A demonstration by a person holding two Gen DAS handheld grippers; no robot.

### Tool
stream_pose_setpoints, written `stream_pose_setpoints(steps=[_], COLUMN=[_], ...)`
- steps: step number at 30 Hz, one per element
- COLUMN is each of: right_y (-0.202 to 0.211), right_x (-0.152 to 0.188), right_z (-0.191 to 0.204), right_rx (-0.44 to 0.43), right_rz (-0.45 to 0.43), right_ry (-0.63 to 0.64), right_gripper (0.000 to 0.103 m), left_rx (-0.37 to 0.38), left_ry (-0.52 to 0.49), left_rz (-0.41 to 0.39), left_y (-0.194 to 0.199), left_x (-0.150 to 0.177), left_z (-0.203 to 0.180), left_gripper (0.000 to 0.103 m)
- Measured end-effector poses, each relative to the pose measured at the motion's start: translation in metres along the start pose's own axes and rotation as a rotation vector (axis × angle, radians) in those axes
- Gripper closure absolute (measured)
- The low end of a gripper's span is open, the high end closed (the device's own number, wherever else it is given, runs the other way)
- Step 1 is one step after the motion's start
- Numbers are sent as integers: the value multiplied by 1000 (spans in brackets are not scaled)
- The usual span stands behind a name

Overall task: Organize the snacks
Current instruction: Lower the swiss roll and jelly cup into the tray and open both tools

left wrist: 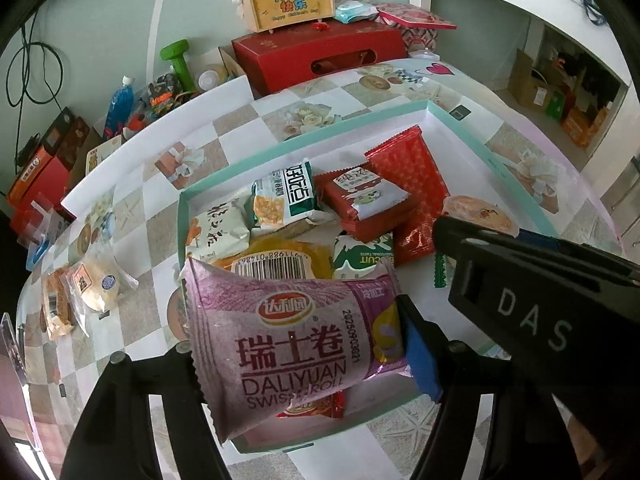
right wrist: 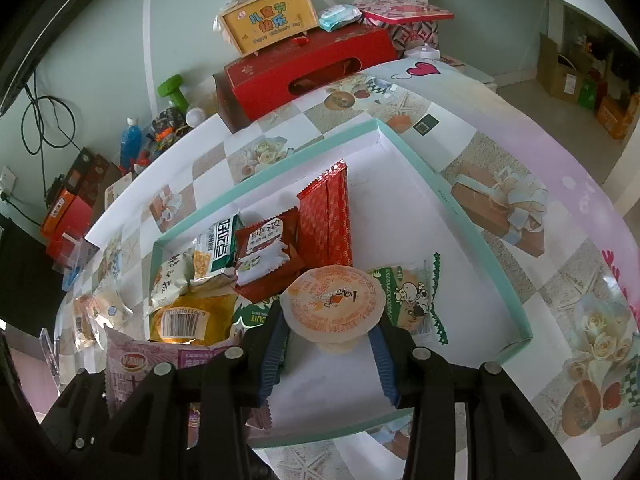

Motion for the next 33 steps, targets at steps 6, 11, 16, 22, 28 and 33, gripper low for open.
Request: stream_pose_setpoints(steps=[6,11,16,22,28,33], right_y=[-3,-2,2,8,15,18], right_x=[0,-1,-2,-4,-6,-9], right_z=[1,0,2,1,0,-4], right_rx=[-6,-10,-19,-24,-32,-28], right_rz=[13,9,-5,-23,-47,-64], right_ry=[-1,-5,-3,-8,-22,-39], right_gripper=[58,57,56,56,56,40], left_rx=[2,9,14,11,10,5], left_ry=[2,-2,-7,0,20,44], left_rz=[1,-6,-20,-40,-54,-66], left_y=[0,3,8,16,21,24], left_x=[0,-1,-2,-4,-6,-7], left_z=[1,-1,-2,1,8,16], left_gripper=[22,21,21,21,21,7])
Point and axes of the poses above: each gripper's, at about its wrist camera, not at the fingertips, and y roughly against the way its jaws point, z to its left, x to its underside, the point moved 4 cm from there along -y, roughly the way its jaws point, and after that the axes turned 4 degrees about -y, right-handed, at the moved point
